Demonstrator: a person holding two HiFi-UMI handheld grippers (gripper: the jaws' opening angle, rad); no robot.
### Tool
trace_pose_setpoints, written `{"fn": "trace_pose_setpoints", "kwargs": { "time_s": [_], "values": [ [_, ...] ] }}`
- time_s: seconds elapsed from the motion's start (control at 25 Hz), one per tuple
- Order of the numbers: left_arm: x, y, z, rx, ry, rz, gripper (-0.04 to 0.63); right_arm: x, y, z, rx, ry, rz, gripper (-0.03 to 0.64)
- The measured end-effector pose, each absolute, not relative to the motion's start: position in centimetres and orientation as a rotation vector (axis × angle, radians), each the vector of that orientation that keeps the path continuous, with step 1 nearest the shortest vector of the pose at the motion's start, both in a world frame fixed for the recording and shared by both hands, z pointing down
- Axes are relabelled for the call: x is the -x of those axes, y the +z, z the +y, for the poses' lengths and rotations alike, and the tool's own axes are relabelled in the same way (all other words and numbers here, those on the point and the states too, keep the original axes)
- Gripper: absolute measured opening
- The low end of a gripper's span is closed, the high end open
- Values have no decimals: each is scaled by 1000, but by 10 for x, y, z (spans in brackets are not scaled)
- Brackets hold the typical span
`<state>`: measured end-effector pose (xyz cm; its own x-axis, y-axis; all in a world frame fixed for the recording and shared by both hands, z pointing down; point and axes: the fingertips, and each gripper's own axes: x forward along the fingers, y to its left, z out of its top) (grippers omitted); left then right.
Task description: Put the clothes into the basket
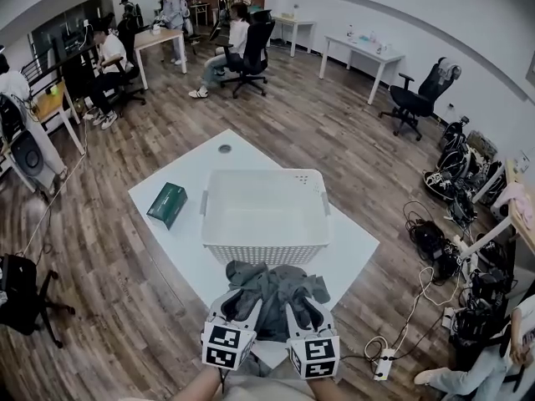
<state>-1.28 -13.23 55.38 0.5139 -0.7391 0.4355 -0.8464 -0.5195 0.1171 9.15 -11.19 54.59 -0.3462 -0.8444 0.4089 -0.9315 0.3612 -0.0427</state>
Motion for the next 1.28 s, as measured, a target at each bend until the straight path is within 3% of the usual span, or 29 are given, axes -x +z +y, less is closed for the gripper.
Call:
{"fn": "trace_pose_setpoints", "kwargs": {
  "time_s": [0.04,0.12,0.4,0.6,1.08,1.28],
  "values": [
    [12,560,-133,-2433,482,-1292,195,-90,549,-114,-1563,409,-2317,159],
    [10,572,-133,-2419,499,-1230,246,-88,557,-118,-1548,449,-2319,254],
    [7,608,-138,-2370,573,-1081,376,-95,600,-122,-1452,615,-2278,442],
    [3,627,-146,-2379,657,-1022,445,-102,630,-128,-1350,652,-2217,522],
    [3,703,-151,-2166,805,-785,555,-98,703,-137,-1071,928,-2106,560],
    [-2,718,-146,-2091,777,-667,563,-94,717,-136,-943,995,-2137,560]
  ]
}}
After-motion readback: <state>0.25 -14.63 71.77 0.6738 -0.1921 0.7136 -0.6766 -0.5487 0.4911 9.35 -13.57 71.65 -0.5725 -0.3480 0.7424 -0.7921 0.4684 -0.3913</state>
